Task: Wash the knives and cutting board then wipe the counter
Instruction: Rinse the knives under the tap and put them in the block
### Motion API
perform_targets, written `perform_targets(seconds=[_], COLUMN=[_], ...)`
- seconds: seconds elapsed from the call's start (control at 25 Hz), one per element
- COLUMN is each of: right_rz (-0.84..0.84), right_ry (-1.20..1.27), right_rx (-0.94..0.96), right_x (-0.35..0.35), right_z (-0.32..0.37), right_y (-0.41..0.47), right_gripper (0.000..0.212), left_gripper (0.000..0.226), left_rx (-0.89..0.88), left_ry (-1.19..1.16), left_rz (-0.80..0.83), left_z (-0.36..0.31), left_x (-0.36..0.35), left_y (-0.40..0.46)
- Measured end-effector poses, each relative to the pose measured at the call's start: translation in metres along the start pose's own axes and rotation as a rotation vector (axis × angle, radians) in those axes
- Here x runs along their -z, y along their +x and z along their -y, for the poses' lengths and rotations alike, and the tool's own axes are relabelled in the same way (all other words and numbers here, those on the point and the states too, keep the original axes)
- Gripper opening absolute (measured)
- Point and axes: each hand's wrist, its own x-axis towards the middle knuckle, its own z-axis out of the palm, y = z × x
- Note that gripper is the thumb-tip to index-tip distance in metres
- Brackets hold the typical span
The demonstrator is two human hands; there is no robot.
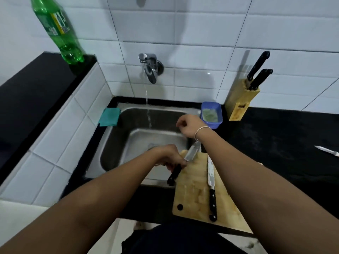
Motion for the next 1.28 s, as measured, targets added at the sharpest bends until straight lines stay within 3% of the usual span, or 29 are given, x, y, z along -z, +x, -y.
perform_targets(seconds=[0.08,0.24,0.4,0.64,0.8,0.88,0.96,1.04,1.12,1.28], right_rz=[0.08,0.269,0.376,0.371,0.307,0.24,0.107,0.016,0.015,0.026], right_ry=[0.0,-0.01,-0.047,0.055,0.118,0.193,0.269,0.355,0.498,0.586], right_rx=[-0.011,-0.029,0.017,0.041,0.094,0.045,-0.023,-0.065,-0.065,-0.022], right_x=[0.004,0.004,-0.006,-0.012,-0.027,-0.037,-0.047,-0.054,-0.057,-0.058], right_z=[0.014,0.04,0.064,0.085,0.081,0.073,0.065,0.062,0.061,0.065], right_y=[0.005,0.012,0.024,0.048,0.059,0.064,0.071,0.081,0.093,0.115], right_gripper=[0.028,0.041,0.031,0.01,0.016,0.025,0.035,0.04,0.038,0.025], left_gripper=[0.018,0.029,0.028,0.033,0.025,0.027,0.018,0.016,0.022,0.013], left_rx=[-0.105,-0.303,-0.437,-0.541,-0.68,-0.756,-0.771,-0.599,-0.431,-0.407], left_ry=[0.125,0.667,1.043,1.258,1.253,1.088,0.562,-0.057,-0.527,-0.911], left_rz=[-0.032,-0.204,-0.385,-0.508,-0.705,-0.911,-1.204,-1.356,-1.171,-0.735], left_z=[0.006,0.024,0.039,0.048,0.051,0.057,0.062,0.066,0.067,0.062], left_x=[0.034,0.09,0.124,0.161,0.173,0.173,0.166,0.159,0.16,0.178], left_y=[-0.007,-0.022,-0.036,-0.05,-0.048,-0.039,-0.024,-0.008,0.007,0.024])
